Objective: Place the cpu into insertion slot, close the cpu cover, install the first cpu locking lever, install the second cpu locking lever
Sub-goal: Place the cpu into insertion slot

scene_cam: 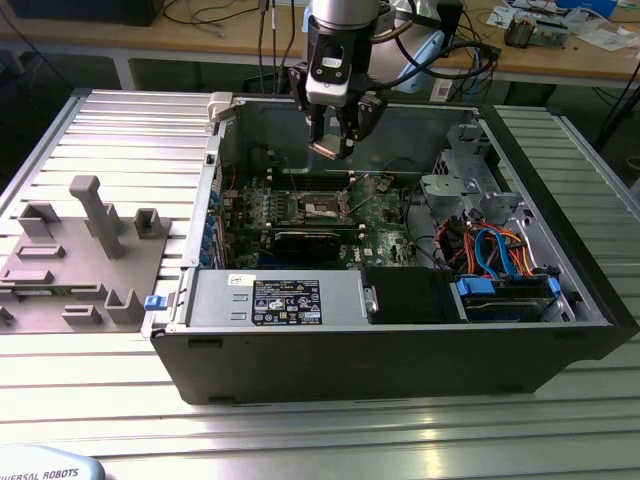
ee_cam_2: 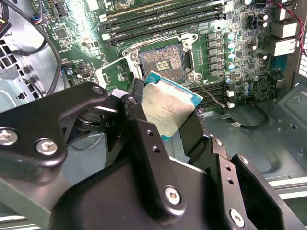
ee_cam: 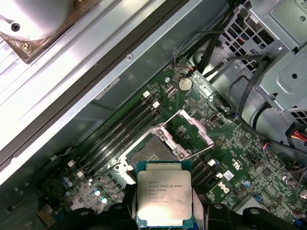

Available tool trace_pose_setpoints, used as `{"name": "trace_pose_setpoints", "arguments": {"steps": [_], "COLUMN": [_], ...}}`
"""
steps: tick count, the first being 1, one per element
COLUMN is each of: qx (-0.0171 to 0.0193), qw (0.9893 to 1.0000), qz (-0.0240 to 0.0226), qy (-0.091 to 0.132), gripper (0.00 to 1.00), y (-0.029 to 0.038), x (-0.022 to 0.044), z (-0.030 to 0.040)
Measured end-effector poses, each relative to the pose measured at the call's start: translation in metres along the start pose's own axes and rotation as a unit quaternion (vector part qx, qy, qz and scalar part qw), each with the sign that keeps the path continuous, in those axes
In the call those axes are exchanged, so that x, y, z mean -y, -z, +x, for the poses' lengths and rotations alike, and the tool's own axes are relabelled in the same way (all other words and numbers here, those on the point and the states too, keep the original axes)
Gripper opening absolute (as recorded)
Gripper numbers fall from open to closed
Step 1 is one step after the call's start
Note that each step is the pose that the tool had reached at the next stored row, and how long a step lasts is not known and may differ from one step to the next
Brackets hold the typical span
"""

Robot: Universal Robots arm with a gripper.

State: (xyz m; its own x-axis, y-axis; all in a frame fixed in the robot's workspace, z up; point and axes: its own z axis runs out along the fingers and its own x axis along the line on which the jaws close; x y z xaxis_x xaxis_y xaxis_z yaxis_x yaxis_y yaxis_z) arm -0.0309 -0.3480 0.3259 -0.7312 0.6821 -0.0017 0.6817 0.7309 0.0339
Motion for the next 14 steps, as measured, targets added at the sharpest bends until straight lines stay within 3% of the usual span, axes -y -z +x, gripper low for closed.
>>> {"name": "trace_pose_setpoints", "arguments": {"steps": [14], "qx": [0.0003], "qw": [1.0], "qz": [0.0], "qy": [-0.009], "gripper": [0.54], "y": [0.0], "x": [0.0], "z": [0.0]}}
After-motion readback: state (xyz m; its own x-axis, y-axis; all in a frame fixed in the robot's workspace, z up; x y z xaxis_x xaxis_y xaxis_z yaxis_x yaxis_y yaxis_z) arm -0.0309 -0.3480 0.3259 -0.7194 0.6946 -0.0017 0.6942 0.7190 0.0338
